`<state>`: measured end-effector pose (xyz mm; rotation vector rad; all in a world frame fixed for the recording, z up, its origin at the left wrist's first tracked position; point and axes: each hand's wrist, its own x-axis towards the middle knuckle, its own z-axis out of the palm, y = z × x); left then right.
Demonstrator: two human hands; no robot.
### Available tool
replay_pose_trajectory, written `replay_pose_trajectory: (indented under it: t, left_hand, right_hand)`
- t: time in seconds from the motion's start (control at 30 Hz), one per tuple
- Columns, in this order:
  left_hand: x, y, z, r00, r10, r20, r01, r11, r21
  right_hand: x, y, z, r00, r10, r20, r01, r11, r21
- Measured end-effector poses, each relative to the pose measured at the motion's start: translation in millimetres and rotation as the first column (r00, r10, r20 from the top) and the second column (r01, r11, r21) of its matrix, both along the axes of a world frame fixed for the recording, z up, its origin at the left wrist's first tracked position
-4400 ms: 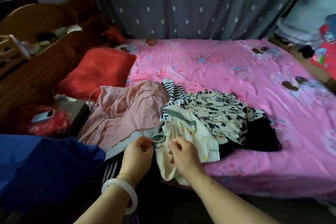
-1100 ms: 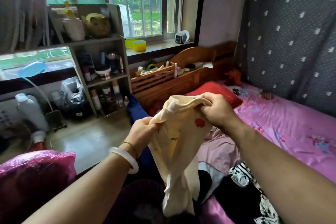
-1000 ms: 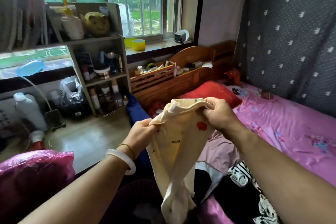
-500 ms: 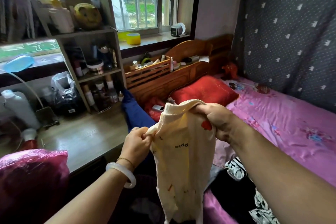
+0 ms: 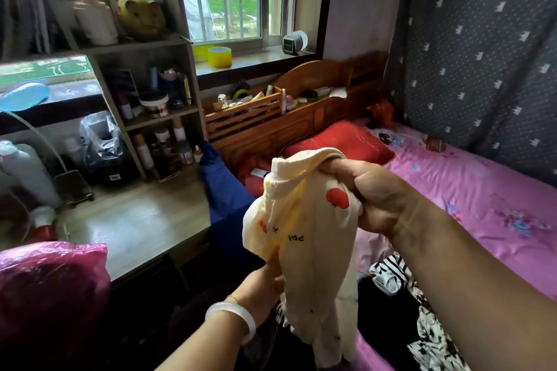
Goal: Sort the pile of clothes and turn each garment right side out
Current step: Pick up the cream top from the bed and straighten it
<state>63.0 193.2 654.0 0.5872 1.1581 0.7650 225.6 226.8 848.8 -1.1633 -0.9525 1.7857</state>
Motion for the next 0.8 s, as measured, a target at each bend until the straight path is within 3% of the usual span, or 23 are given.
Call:
replay_pose_trajectory:
  t: [0.2, 0.37, 0.5, 0.67, 0.8]
  left_hand:
    - [5, 0, 2, 0.953, 0.023, 0.303, -0.047, 0.996, 0.073]
    - [15, -3, -11, 0.982, -0.14, -0.129, 0.165, 0.964, 0.209]
    - [42, 0, -16, 0.936, -0.137, -0.325, 0.222, 0.945, 0.24]
    - [36, 0, -7, 0.967, 0.063, -0.245, -0.001, 0.97, 0.244]
    - [19, -10, 4, 0.987, -0.057, -0.151, 0.086, 0.977, 0.195]
  right_hand:
    - [36, 2, -11, 0.999, -0.036, -0.036, 0.032, 0.995, -0.094]
    - [45, -5, -22, 0.994, 0.063, -0.093, -0.076, 0.987, -0.142]
    - [41, -5, -26, 0.987, 0.12, -0.106, -0.135, 0.98, -0.148]
    - [73, 7, -33, 0.994, 0.023, -0.111, -0.041, 0.986, -0.163]
    - [105, 18, -47, 0.98, -0.049, -0.195, 0.011, 0.981, -0.192]
